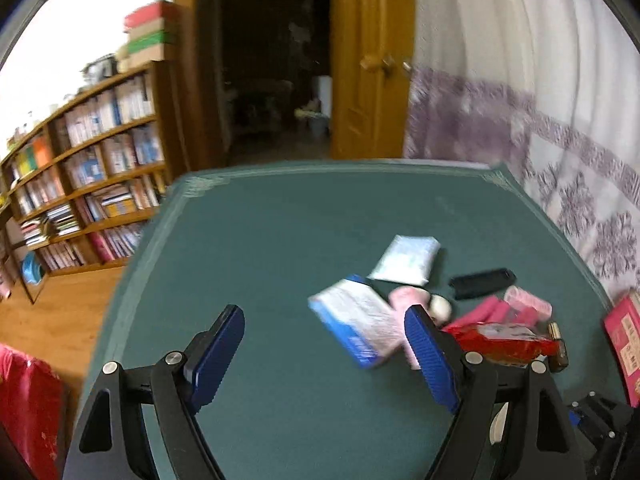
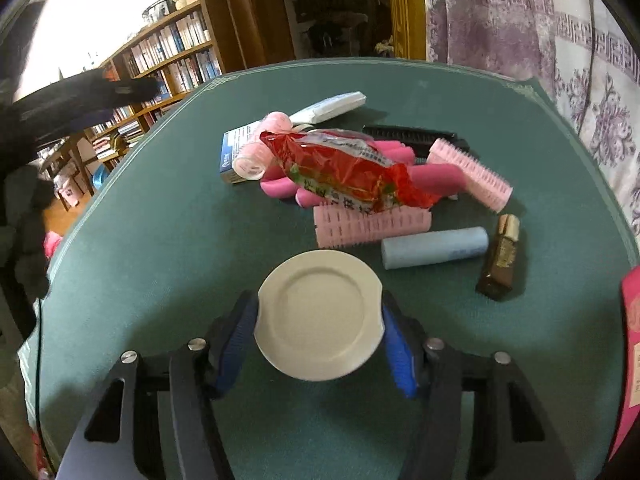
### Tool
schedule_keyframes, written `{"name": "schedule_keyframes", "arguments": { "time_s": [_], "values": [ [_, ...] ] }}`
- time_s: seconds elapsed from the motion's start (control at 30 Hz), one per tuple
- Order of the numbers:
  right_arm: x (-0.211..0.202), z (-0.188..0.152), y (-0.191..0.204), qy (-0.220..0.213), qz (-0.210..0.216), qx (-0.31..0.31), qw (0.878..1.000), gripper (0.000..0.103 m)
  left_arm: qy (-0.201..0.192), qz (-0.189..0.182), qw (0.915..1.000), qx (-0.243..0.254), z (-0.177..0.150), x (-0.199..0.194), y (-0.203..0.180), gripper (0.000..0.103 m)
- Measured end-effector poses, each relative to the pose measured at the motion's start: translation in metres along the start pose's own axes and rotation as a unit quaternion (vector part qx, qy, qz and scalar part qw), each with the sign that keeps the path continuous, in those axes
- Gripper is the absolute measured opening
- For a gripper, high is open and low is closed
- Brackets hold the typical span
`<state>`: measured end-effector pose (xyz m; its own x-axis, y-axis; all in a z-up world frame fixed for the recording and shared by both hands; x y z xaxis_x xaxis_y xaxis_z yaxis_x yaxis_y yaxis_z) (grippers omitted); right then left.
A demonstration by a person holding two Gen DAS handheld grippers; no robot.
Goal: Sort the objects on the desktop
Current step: 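Grasp a pink hair roller with the left tool while the right grasps the white lid, then carry the roller and white lid into the pink tin and release both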
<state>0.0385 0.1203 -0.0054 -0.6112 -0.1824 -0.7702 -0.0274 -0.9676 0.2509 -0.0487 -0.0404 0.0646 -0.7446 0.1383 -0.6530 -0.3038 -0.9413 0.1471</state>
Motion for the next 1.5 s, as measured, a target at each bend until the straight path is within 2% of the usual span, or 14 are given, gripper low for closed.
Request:
{"name": "schedule_keyframes", "arguments": {
  "time_s": [0.2, 0.43, 0.47, 0.53, 0.57, 0.6, 0.63, 0.67, 0.73, 0.93, 1.1, 1.33, 1.5],
  "values": [
    [-0.013, -0.006, -0.021, -0.011, -0.013, 0.009, 1.0, 0.064, 0.031, -0.026, 0.9991, -0.007, 0.011, 0.037, -0.022, 0.084],
    [-0.019, -0.012, -0.04, -0.012, 0.0, 0.026, 1.0, 0.064, 0.052, -0.027, 0.9983, 0.0, 0.012, 0.062, -0.035, 0.082],
    [-0.019, -0.012, -0.039, -0.014, -0.001, 0.024, 1.0, 0.064, 0.055, -0.028, 0.9981, 0.002, 0.011, 0.067, -0.038, 0.079],
    [-0.02, -0.013, -0.038, -0.016, -0.001, 0.02, 1.0, 0.064, 0.064, -0.037, 0.9972, 0.002, 0.008, 0.073, -0.038, 0.059],
    [-0.02, -0.014, -0.038, -0.017, 0.0, 0.019, 1.0, 0.064, 0.068, -0.045, 0.9967, 0.001, 0.006, 0.077, -0.04, 0.054],
    [-0.02, -0.014, -0.039, -0.017, 0.002, 0.02, 1.0, 0.064, 0.07, -0.05, 0.9963, 0.0, 0.004, 0.079, -0.041, 0.043],
    [-0.02, -0.014, -0.039, -0.017, 0.004, 0.021, 1.0, 0.064, 0.072, -0.053, 0.996, 0.0, 0.003, 0.079, -0.042, 0.037],
    [-0.02, -0.014, -0.04, -0.017, 0.006, 0.023, 1.0, 0.064, 0.07, -0.055, 0.9961, 0.002, 0.002, 0.077, -0.042, 0.037],
    [-0.019, -0.014, -0.042, -0.017, 0.007, 0.024, 1.0, 0.064, 0.07, -0.063, 0.9956, 0.006, -0.001, 0.073, -0.044, 0.028],
    [-0.025, -0.015, -0.044, -0.02, 0.013, 0.028, 0.999, 0.064, 0.066, -0.078, 0.9948, 0.001, -0.017, 0.05, -0.042, 0.028],
    [-0.037, -0.019, -0.051, -0.026, 0.023, 0.042, 0.999, 0.064, 0.042, -0.092, 0.9947, -0.02, -0.024, 0.017, -0.034, 0.028],
    [-0.059, -0.026, -0.052, -0.044, 0.021, 0.052, 0.997, 0.064, 0.009, -0.102, 0.9945, -0.018, -0.02, -0.016, -0.037, 0.028],
    [-0.076, -0.033, -0.055, -0.057, 0.021, 0.058, 0.996, 0.064, -0.01, -0.124, 0.9922, -0.003, -0.014, -0.038, -0.055, 0.028]
  ]
}}
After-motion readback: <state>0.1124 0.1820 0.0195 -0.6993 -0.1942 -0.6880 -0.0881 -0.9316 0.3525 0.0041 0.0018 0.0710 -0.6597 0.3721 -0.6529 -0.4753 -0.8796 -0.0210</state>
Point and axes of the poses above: each gripper's, at about its wrist camera, not at the fingertips, and x roughly the way its jaws point, y to its left, z to its top, the point moved 3 cm from there along x, roughly the way its jaws point, and after that the axes turned 12 degrees about x, right-handed, at the moved point
